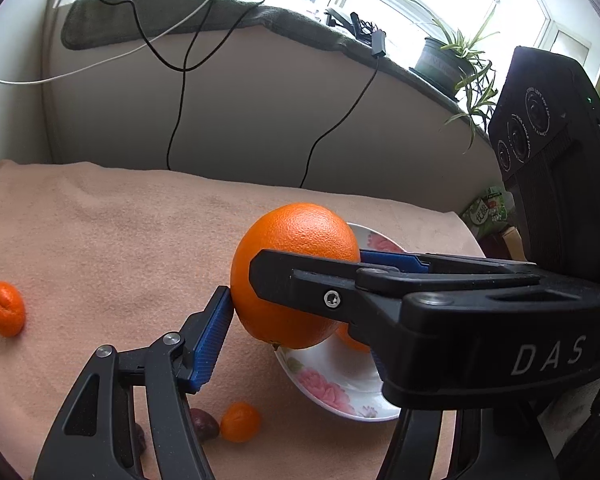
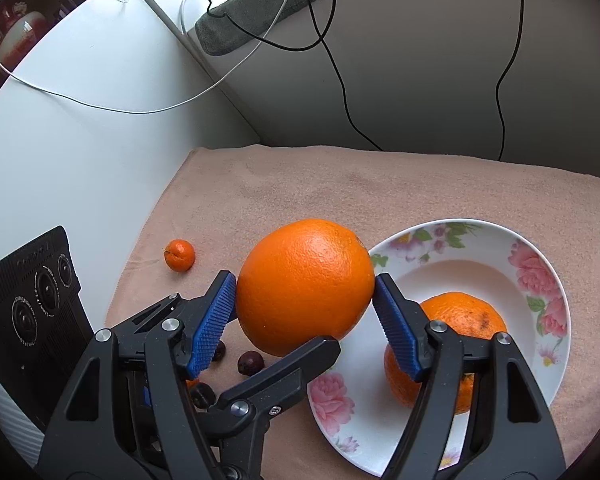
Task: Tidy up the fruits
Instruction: 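Carry the second orange to the plate and release it beside the first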
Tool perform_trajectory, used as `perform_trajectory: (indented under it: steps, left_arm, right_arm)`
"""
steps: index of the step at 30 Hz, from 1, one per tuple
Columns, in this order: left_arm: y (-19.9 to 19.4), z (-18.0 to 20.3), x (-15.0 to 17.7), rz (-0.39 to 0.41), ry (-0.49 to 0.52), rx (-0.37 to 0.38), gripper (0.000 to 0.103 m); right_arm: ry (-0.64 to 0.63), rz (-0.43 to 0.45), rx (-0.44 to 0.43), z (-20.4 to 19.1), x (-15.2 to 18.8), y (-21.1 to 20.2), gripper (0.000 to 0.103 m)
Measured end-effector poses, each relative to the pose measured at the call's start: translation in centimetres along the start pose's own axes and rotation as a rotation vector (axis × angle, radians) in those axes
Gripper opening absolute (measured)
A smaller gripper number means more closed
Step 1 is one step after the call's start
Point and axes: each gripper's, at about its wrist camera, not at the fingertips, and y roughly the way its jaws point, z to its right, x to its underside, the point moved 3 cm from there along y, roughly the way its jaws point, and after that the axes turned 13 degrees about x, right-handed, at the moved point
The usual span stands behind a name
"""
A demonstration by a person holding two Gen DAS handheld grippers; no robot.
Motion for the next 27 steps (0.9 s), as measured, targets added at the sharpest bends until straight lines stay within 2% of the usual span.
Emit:
perform_trajectory:
  steps: [12, 19, 27]
  left_arm:
    - [0.8, 1.4, 1.6, -0.059, 0.024, 0.040, 0.059]
    - [-0.4, 1.9, 2.6, -0.062, 0.052, 0.035, 0.056]
    - [-1.7, 1.5, 3.3, -0.050, 0.050, 0.025, 0.056]
  right_arm:
    - [-0.027, -0.003, 0.050, 1.0, 0.4, -0.3, 0.073]
    - [-0.056, 0.051, 0.096, 0.7, 0.2, -1.8, 0.073]
    - [-0.036, 0.070, 0.098, 1.2, -0.1, -2.4, 0.073]
